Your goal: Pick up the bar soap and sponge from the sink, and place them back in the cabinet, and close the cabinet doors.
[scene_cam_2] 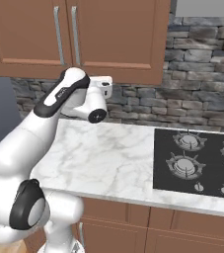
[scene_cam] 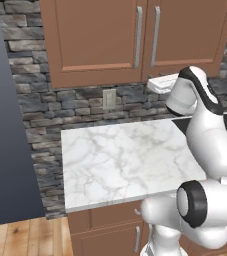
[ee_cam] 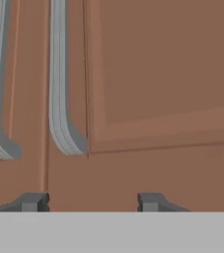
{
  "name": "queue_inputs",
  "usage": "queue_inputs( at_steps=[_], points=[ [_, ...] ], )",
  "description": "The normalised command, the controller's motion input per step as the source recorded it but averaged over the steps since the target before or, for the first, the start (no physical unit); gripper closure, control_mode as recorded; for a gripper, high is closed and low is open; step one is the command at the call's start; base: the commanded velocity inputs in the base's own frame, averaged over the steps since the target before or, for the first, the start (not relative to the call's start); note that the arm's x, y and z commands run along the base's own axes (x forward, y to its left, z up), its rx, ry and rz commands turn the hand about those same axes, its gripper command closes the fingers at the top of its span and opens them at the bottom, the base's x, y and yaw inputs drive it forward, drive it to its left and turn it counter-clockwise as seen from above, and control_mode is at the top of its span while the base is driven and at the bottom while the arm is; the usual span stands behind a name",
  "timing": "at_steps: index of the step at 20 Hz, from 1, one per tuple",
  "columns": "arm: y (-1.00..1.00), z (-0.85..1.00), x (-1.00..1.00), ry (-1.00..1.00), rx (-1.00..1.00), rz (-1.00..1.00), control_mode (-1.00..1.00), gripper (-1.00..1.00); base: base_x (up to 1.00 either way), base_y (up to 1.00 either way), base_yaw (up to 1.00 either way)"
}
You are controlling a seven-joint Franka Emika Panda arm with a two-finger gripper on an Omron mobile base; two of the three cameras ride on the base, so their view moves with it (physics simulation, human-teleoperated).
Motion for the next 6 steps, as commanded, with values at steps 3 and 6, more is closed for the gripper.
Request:
queue_inputs(
  at_steps=[3,6],
  points=[
    [0.00,0.00,0.13,0.00,0.00,0.00,-1.00,-1.00,0.00,0.00,0.00],
    [0.00,0.00,0.10,0.00,0.00,0.00,-1.00,-1.00,0.00,0.00,0.00]
  ],
)
